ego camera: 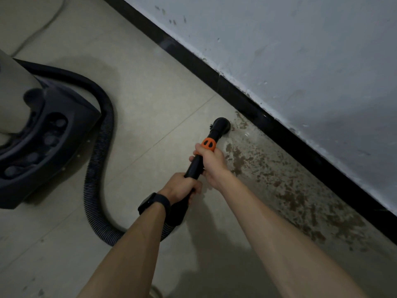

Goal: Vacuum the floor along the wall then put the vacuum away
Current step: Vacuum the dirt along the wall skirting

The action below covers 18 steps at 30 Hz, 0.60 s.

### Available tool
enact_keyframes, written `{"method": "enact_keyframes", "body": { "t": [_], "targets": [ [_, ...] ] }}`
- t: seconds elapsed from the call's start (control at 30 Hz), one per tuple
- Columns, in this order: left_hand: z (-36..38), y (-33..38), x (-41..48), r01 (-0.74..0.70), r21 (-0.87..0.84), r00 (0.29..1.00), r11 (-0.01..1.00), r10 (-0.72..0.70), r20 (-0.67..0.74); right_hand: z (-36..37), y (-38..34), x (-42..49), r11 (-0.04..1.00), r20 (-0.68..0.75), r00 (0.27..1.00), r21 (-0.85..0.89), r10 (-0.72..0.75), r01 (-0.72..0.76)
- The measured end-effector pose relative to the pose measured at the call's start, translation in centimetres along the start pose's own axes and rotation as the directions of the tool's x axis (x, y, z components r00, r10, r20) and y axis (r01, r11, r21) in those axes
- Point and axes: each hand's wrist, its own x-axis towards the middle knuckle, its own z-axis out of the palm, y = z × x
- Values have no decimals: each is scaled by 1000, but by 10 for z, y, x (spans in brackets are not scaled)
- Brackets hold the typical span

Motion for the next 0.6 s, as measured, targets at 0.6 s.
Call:
{"method": "enact_keyframes", "body": {
  "t": [0.6],
  "targets": [
    [16, 45, 35, 53, -234, 979, 971, -4, 204, -1, -48, 34, 856, -150, 956, -495, -253, 149]
  ]
}}
